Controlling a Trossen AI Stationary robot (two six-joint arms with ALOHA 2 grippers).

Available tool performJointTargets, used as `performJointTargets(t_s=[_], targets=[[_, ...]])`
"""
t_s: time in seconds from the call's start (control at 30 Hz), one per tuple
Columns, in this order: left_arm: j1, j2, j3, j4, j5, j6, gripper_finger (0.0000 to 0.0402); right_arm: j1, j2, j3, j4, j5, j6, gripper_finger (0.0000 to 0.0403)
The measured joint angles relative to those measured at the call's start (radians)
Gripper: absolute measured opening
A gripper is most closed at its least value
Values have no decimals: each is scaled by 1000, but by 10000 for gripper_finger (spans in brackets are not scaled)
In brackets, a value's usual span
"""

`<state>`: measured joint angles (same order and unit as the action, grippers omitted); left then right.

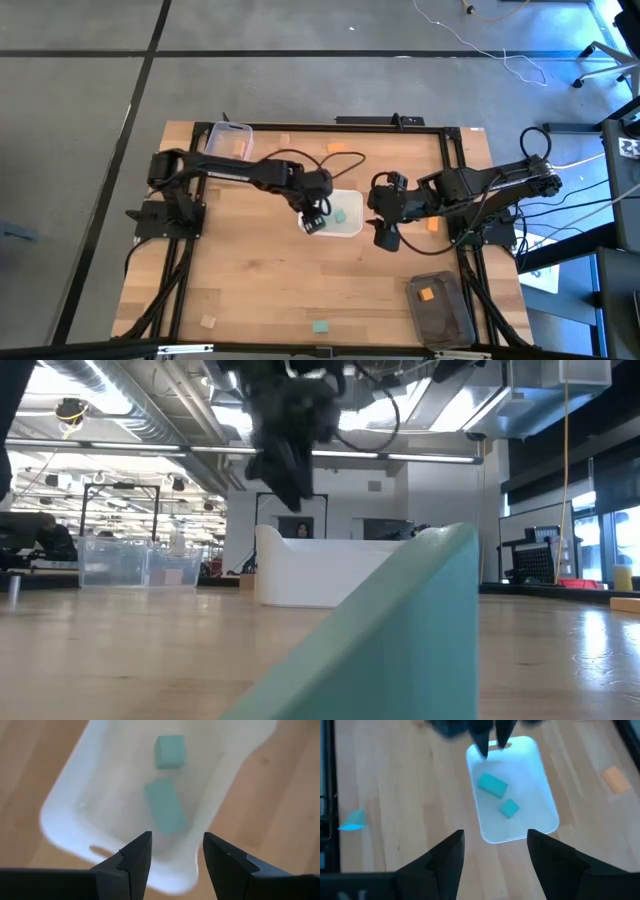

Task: Sort & place blocks by color
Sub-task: Put the bottom yellow block into the black bin

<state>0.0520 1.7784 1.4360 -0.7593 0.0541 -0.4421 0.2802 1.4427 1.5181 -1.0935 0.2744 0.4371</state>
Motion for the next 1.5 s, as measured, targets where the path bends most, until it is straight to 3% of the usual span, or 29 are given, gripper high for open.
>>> performJointTargets(t_s=[0.3, 0.5, 0.63, 0.8, 0.9, 1.07, 1.2, 1.3, 1.5], targets=[[-91, -209, 0, -141, -33, -84, 170, 0, 4, -1, 8, -133, -236, 216], [-207, -310, 0, -223, -156, -176, 170, 6, 30, -1, 57, -250, -317, 216], [-278, -351, 0, -279, -263, -225, 170, 20, 55, -1, 94, -200, -282, 216], [-359, -384, 0, -373, -337, -287, 170, 4, 67, 0, 104, -8, -98, 216], [-395, -400, 1, -421, -395, -338, 170, -36, 72, 0, 102, 40, 23, 216], [-443, -424, 1, -481, -468, -383, 170, -126, 80, 0, 87, 21, 90, 216], [-466, -427, -1, -523, -501, -391, 170, -183, 79, 0, 28, -109, 181, 216], [-474, -428, 0, -520, -511, -391, 170, -196, 79, 0, -88, -141, 347, 216], [-479, -427, 0, -529, -516, -388, 170, -215, 87, 0, -473, -90, 701, 216]])
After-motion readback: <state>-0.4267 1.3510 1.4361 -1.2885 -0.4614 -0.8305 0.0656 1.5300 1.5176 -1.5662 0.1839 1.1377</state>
